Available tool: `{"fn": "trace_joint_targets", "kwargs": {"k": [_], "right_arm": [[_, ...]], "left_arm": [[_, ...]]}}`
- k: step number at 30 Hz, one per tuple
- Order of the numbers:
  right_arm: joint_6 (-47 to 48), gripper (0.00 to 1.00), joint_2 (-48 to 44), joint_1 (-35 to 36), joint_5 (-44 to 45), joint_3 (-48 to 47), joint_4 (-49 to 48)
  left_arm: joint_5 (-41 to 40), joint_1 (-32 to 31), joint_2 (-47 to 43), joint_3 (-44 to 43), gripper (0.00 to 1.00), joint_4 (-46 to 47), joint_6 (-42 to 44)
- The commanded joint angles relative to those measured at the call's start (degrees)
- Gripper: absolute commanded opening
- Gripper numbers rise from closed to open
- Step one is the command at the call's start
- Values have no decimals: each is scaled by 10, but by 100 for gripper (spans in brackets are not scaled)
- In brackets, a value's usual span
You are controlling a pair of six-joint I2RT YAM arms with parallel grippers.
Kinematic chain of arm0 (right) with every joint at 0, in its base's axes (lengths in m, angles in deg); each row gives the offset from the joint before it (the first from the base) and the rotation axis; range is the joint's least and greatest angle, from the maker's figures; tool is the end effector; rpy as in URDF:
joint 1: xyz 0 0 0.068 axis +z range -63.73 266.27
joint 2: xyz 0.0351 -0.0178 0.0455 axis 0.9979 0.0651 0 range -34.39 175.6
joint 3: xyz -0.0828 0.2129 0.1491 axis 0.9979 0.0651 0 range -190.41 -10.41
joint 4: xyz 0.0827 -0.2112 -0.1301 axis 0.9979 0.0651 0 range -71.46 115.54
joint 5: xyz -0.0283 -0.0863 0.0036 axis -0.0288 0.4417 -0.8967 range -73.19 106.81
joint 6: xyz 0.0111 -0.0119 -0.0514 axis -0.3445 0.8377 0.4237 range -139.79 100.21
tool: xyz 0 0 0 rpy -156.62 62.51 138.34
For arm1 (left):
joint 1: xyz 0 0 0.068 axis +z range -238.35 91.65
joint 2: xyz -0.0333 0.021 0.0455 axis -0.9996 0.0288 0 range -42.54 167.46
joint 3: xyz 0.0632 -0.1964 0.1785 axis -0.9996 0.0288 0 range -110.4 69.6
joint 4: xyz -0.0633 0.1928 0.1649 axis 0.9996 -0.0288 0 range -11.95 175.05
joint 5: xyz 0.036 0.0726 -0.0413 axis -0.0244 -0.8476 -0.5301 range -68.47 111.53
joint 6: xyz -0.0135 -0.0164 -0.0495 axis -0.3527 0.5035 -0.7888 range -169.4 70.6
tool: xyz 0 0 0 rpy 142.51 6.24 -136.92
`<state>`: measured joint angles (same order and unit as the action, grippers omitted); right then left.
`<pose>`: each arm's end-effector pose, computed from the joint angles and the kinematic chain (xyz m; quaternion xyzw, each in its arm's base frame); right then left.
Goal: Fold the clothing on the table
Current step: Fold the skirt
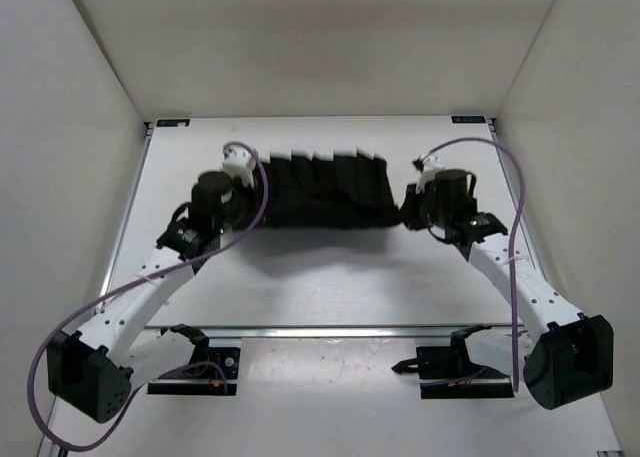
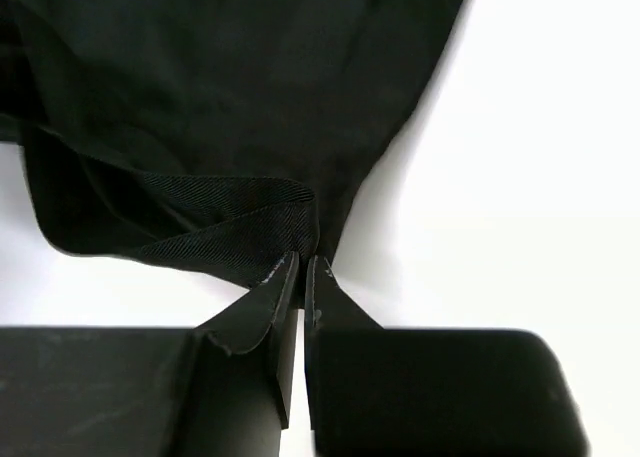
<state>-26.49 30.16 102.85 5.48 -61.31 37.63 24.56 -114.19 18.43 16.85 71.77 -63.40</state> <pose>0.2380 0.0782 0.2934 -0.1224 0.8662 0.1811 0.4494 0.2196 -0.1085 0.3286 0.1000 0.8204 -0.2122 0.5215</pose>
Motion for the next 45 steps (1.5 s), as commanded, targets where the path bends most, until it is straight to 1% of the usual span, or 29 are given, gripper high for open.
{"fn": "trace_joint_targets", "kwargs": {"k": [1,3,4,5,7,9,12,15,19,21,25,29,30,31,32,33,34,35,36,37,38,39,40,41,43,44,45], "right_arm": [[-53,0,-60,46,20,31,-29],[-59,0,-51,58,9,30,-41],[-63,0,-33,51,4,27,-50],[-61,0,-5,45,-17,15,-59],[-43,0,49,30,-60,-10,-66],[-28,0,120,27,-71,-39,-72],[-6,0,202,30,-97,-98,-61],[1,0,265,26,-117,-116,-54],[-15,0,292,16,-139,-88,-77],[-13,0,298,6,-149,-75,-85],[-3,0,326,-5,-158,-85,-78],[2,0,354,-4,-166,-100,-65],[12,0,357,-1,-165,-105,-62],[9,1,363,0,-167,-105,-50],[13,1,367,-6,-165,-112,-36],[16,11,372,-7,-163,-114,-33],[18,25,368,-8,-164,-118,-19],[18,31,362,-12,-166,-125,-10],[13,43,351,-18,-169,-126,-8],[8,50,344,-25,-175,-125,-6],[2,54,328,-25,-171,-121,-4],[-1,70,309,-34,-171,-120,-3],[-1,76,301,-37,-164,-117,2],[0,78,278,-37,-157,-116,9],[8,86,251,-38,-111,-107,29],[13,88,231,-37,-103,-104,41],[14,94,217,-40,-92,-93,49]], "left_arm": [[-54,-32,-70,76,0,-53,-25],[-51,-15,-108,114,0,-58,-54],[-51,8,-111,120,0,-67,-74],[-53,13,-104,126,0,-64,-81],[-58,37,-80,128,0,-67,-84],[-58,42,-37,129,0,-73,-91],[-42,66,5,136,0,-70,-117],[-50,72,42,137,0,-76,-123],[-64,75,66,136,0,-89,-132],[-79,74,67,152,0,-93,-134],[-83,91,58,178,0,-91,-151],[-60,105,66,197,0,-90,-155],[-52,103,77,192,5,-94,-154],[-51,102,82,189,11,-94,-152],[-47,101,87,185,31,-96,-145],[-41,101,92,178,43,-97,-145],[-34,101,93,167,50,-95,-139],[-34,99,94,161,62,-98,-135],[-33,100,102,146,76,-104,-133],[-35,96,102,138,84,-118,-124],[-41,94,103,118,96,-133,-113],[-50,94,98,104,99,-147,-112],[-50,99,91,93,99,-148,-105],[-46,102,86,85,99,-149,-98],[-46,114,68,58,98,-161,-94],[-47,118,68,50,98,-173,-89],[-55,113,61,36,96,-187,-83]]}}
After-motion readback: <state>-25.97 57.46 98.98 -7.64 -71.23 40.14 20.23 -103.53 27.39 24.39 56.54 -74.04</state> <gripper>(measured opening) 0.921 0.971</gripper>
